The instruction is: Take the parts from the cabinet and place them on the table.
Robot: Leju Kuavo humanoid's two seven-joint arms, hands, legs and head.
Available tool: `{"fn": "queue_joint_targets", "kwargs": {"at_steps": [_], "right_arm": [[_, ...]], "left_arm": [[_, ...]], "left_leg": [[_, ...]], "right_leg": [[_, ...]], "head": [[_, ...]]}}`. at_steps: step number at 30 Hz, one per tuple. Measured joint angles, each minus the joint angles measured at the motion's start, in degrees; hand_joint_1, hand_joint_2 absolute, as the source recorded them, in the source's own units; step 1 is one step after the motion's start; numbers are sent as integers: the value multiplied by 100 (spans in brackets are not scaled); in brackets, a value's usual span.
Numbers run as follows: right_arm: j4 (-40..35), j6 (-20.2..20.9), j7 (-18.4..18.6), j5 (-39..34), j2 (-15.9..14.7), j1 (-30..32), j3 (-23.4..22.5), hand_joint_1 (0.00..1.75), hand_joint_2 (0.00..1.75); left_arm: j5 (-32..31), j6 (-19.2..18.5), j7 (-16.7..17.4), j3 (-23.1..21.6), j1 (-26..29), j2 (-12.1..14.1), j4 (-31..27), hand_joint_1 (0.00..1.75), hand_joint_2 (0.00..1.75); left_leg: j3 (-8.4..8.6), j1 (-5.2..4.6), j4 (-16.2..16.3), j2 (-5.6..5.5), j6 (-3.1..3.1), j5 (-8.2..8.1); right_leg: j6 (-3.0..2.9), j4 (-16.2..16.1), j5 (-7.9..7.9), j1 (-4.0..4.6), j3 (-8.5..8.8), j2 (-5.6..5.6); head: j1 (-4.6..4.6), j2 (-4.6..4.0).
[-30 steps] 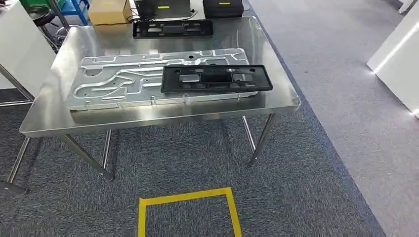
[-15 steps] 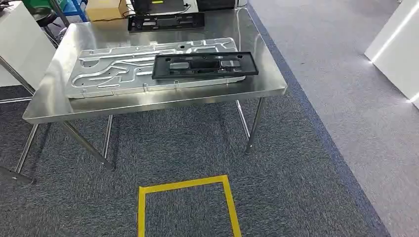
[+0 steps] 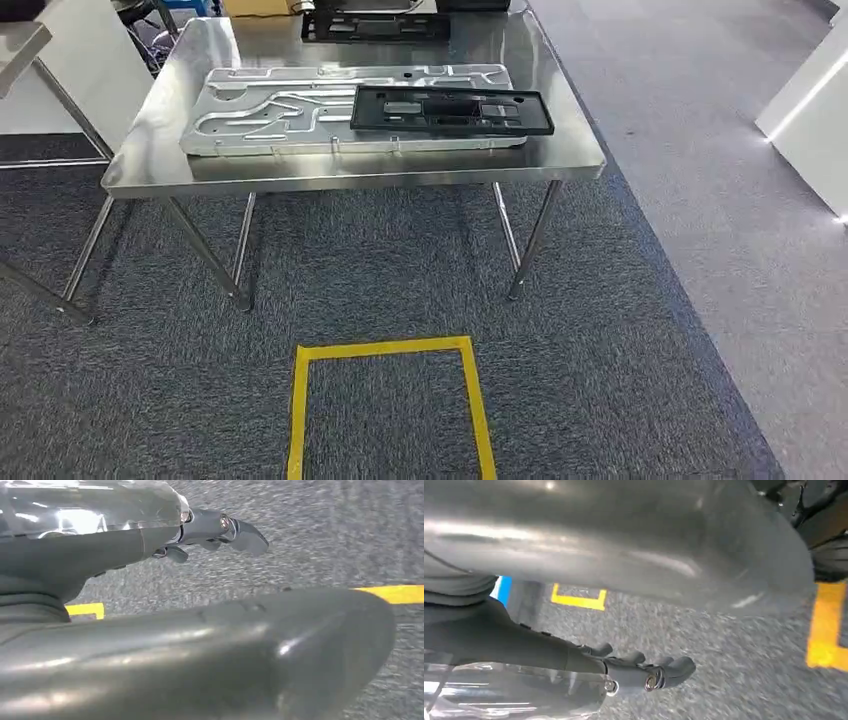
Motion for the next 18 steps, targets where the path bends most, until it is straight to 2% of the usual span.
{"fn": "queue_joint_targets", "kwargs": {"at_steps": [1,2,3,4,5,6,8,9,10,11,12,13,14,15,16,17,18], "right_arm": [[0,4,24,-4,-2,-1,-4,0,0],[0,7,48,-15,-4,-3,-11,0,0],[0,9,72,-20,-15,-8,-18,0,0],[0,7,85,-33,-20,-15,-24,0,0],[-2,0,96,-35,-33,-24,-33,0,0],[-2,-4,105,-39,-33,-26,-37,0,0],[-2,-13,179,-74,-33,-25,-50,0,0],[-2,-15,214,-87,-31,-19,-55,0,0],[0,-15,253,-98,-13,-10,-65,0,0],[0,-15,271,-103,-13,-10,-74,0,0],[0,-15,289,-118,-13,-2,-81,0,0],[0,-15,299,-131,-13,7,-85,0,0],[0,-15,302,-140,-13,19,-90,0,0],[0,-13,302,-162,-15,25,-98,0,0],[0,-13,302,-190,-15,29,-109,0,0],[0,-11,310,-210,-13,30,-131,0,0],[0,-13,321,-223,-13,29,-153,0,0]], "left_arm": [[-2,0,0,2,-1,-2,0,0,0],[-4,-4,0,2,-2,-4,0,0,0],[-9,-15,0,2,-4,-7,0,0,0],[-20,-22,0,2,-8,-9,0,0,0],[-35,-44,-2,2,-8,-15,0,0,0],[-50,-55,-2,2,-10,-15,0,0,0],[-59,-68,0,2,-22,-13,0,0,0],[-59,-70,0,0,-20,-13,0,0,0],[-59,-70,0,2,-16,-11,0,0,0],[-59,-70,0,2,-2,-17,2,0,0],[-59,-70,0,2,9,-22,4,0,0],[-57,-68,0,2,14,-22,4,0,0],[-57,-66,4,2,17,-22,4,0,0],[-61,-61,31,2,20,-22,4,0,0],[-66,-57,44,2,25,-24,7,0,0],[-77,-55,68,2,25,-24,7,0,0],[-76,-48,92,2,20,-24,7,0,0]], "left_leg": [[-75,-1,11,-1,-10,56],[-169,-1,33,-6,-28,115],[-263,1,64,-7,-45,166],[-326,1,96,-13,-62,206],[-372,-14,126,-15,-86,238],[-408,-28,171,-16,-108,258],[-456,-17,154,-7,-183,364],[-458,-15,138,-8,-223,404],[-497,1,188,-45,-259,374],[-568,9,334,-97,-294,144],[-672,26,644,-125,-321,-197],[-801,37,1089,-133,-350,-529],[-924,46,1564,-133,-377,-756],[-973,60,1877,-133,-396,-798],[-911,72,1917,-133,-404,-705],[-705,83,1688,-133,-408,-531],[-394,89,1248,-133,-403,-356]], "right_leg": [[4,15,136,-3,79,0],[-2,-184,381,-3,277,-1],[-21,-614,609,-3,604,-1],[-58,-1128,687,2,972,0],[-105,-1657,601,20,1388,2],[-126,-1975,519,41,1529,0],[-183,-2010,492,63,1460,0],[-232,-2019,531,49,1441,1],[-287,-2049,616,2,1399,-31],[-332,-2049,660,7,1341,-34],[-360,-2048,712,11,1290,-45],[-363,-2046,763,17,1227,-46],[-359,-2040,816,21,1159,-47],[-351,-2030,859,22,1094,-46],[-338,-2016,893,21,1038,-46],[-323,-1987,917,16,982,-45],[-305,-1951,931,9,939,-41]], "head": [[0,0],[0,0],[0,0],[0,0],[0,0],[0,0],[0,0],[-2,0],[0,0],[0,0],[0,0],[0,0],[0,0],[0,0],[0,0],[0,0],[0,0]]}}
